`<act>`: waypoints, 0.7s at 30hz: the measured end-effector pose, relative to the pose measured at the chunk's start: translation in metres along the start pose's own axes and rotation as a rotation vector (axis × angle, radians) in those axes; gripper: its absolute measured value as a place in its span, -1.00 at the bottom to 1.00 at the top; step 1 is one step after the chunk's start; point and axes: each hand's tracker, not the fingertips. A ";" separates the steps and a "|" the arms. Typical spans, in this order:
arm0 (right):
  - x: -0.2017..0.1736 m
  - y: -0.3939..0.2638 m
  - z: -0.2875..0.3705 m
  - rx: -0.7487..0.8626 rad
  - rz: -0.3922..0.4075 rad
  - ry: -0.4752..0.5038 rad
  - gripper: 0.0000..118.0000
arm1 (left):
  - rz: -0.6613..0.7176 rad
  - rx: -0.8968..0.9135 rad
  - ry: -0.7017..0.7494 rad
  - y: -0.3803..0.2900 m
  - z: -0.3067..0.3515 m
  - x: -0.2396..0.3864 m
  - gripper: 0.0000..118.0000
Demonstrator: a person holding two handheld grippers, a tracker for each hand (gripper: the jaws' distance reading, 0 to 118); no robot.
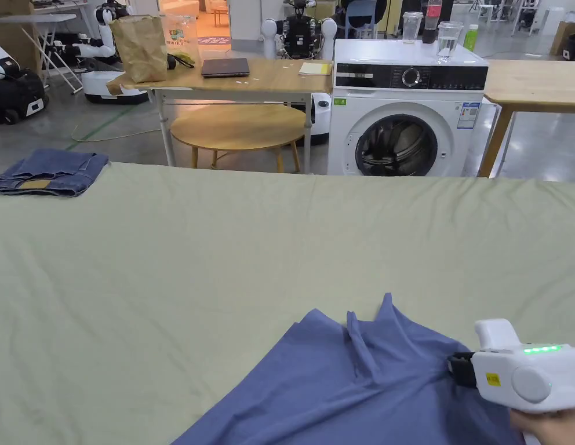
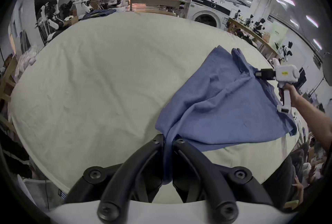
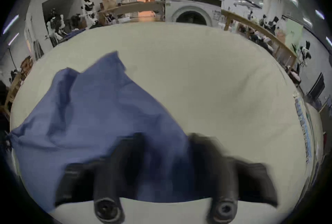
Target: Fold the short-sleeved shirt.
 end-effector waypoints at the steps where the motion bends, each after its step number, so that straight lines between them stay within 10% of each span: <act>1: -0.005 -0.002 0.006 -0.003 0.002 0.002 -0.97 | 0.003 0.003 -0.004 0.001 -0.001 0.000 -0.96; 21: -0.003 0.062 0.275 0.498 -0.030 -0.149 -0.97 | -0.087 0.337 0.063 0.166 0.029 0.067 -0.96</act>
